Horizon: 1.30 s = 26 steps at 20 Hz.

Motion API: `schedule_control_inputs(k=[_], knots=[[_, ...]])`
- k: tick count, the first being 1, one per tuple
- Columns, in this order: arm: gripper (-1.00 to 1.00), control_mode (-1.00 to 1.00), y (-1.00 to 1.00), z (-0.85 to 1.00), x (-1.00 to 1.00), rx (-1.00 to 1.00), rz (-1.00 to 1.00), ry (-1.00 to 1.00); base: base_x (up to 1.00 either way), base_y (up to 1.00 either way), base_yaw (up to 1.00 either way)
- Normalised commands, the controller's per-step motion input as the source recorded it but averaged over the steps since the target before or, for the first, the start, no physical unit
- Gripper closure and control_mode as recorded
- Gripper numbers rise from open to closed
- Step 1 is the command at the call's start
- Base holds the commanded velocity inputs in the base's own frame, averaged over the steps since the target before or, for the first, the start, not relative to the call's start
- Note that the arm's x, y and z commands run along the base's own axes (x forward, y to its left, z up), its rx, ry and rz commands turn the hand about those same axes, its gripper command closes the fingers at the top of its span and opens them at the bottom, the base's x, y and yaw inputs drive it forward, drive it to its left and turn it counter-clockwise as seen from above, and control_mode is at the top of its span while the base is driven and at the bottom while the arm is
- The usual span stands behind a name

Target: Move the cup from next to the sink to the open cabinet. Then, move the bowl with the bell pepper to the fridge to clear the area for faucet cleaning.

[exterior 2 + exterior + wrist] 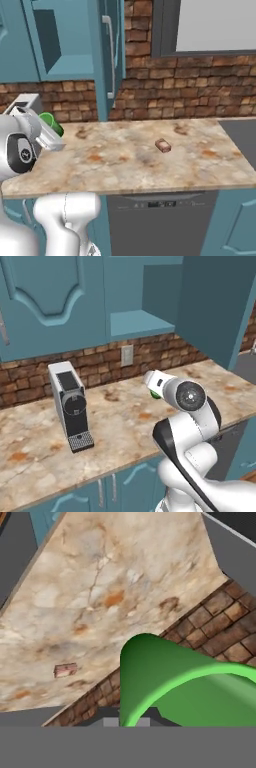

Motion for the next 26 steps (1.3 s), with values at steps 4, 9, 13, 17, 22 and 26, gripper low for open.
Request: schedule_control_inputs(k=[4, 9, 13, 17, 22, 26], knots=[[1.0, 1.0, 0.0, 0.0, 0.0, 0.0, 0.0, 0.0, 0.67, 0.0, -0.08], [1.0, 1.0, 0.0, 0.0, 0.0, 0.0, 0.0, 0.0, 0.88, -0.05, -0.15], [1.0, -1.0, -0.13, 0.65, 0.11, 0.12, -0.09, 0.02, 0.09, -0.06, -0.01], [1.0, -1.0, -0.01, 1.0, 0.09, 0.14, -0.16, 0.14, 0.0, 0.0, 0.0], [1.0, -1.0, 0.0, 1.0, 0.12, 0.14, -0.15, 0.31, 0.0, 0.0, 0.0], [1.0, -1.0, -0.2, 0.89, -0.16, 0.19, -0.03, 0.18, 0.0, 0.0, 0.0]])
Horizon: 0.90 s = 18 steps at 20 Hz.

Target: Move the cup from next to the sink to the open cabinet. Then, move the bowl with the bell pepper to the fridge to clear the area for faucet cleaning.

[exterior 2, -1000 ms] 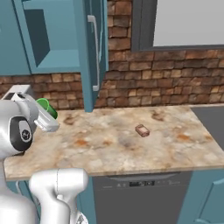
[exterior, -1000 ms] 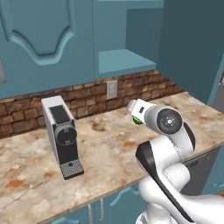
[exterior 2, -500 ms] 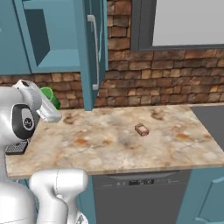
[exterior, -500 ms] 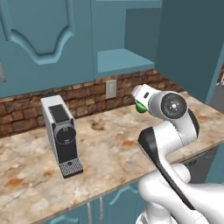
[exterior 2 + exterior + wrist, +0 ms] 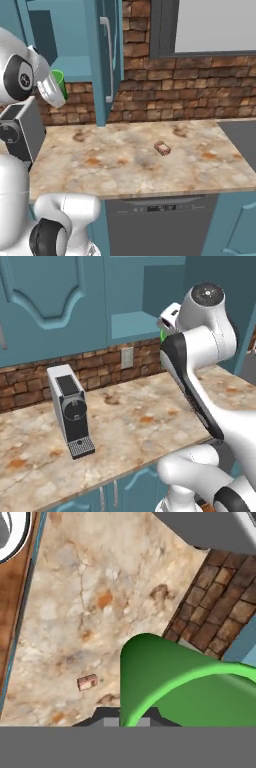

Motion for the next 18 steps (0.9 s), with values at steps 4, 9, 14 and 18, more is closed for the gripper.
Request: schedule_control_inputs(k=[4, 9, 14, 18], knots=[[1.0, -1.0, -0.15, 0.12, -0.48, 0.14, 0.0, -0.34, 0.0, 0.0, 0.0], [1.0, -1.0, 0.0, -0.12, 0.22, 0.12, -0.04, -0.25, 0.0, 0.0, 0.0], [1.0, -1.0, 0.0, 0.25, 0.72, 0.25, -0.08, -0.11, 0.0, 0.0, 0.0], [1.0, -1.0, 0.0, 0.57, 0.94, 0.29, -0.07, 0.0, 0.0, 0.0, 0.0]])
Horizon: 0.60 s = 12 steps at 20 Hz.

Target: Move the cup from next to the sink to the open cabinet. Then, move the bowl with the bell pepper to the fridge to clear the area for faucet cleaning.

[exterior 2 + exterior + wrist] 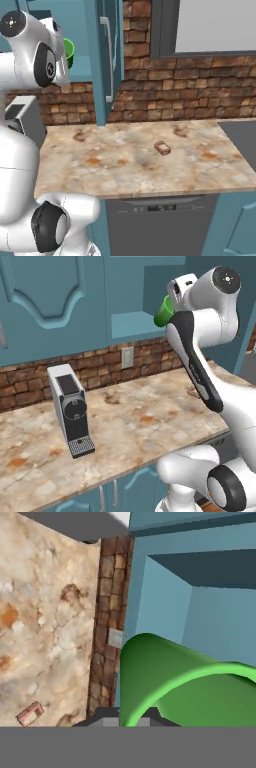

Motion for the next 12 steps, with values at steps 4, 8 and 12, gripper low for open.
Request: schedule_control_inputs(k=[4, 8, 12], knots=[[1.0, -1.0, 0.1, -0.12, 1.0, 0.05, -0.07, 0.08, 0.0, 0.0, 0.0], [1.0, -1.0, 0.25, -0.22, 0.92, 0.0, -0.05, 0.07, 0.0, 0.0, 0.0], [1.0, -1.0, 0.21, -0.06, 0.87, 0.0, -0.03, 0.07, 0.0, 0.0, 0.0]])
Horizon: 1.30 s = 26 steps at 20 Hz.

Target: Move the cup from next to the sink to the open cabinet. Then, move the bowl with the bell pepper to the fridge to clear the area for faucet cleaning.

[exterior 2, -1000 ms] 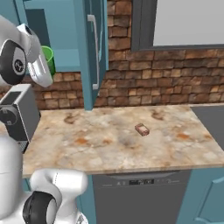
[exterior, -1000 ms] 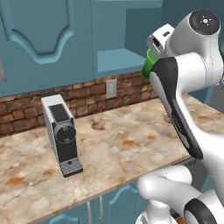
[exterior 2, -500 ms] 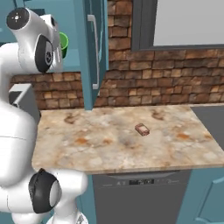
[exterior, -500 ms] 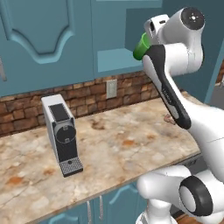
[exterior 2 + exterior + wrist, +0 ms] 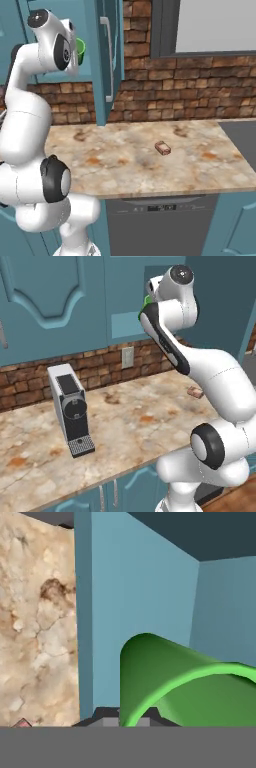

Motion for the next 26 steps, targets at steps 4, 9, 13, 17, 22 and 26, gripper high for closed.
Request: schedule_control_inputs(k=[4, 9, 13, 17, 22, 26], knots=[[1.0, -1.0, 0.14, -0.31, 0.64, 0.0, 0.0, 0.22, 0.0, 0.0, 0.0], [1.0, -1.0, 0.12, -0.33, 0.64, -0.02, 0.0, 0.27, 0.0, 0.0, 0.0], [1.0, -1.0, 0.18, -0.43, 0.42, -0.12, 0.0, 0.22, 0.0, 0.0, 0.0], [-1.0, -1.0, 0.27, -0.31, 0.07, -0.15, 0.0, 0.03, 0.0, 0.0, 0.0], [-1.0, -1.0, 0.07, -0.05, 0.0, -0.11, 0.0, -0.13, 0.0, 0.0, 0.0], [-1.0, -1.0, 0.0, 0.03, 0.0, -0.03, -0.02, -0.24, 0.0, 0.0, 0.0]])
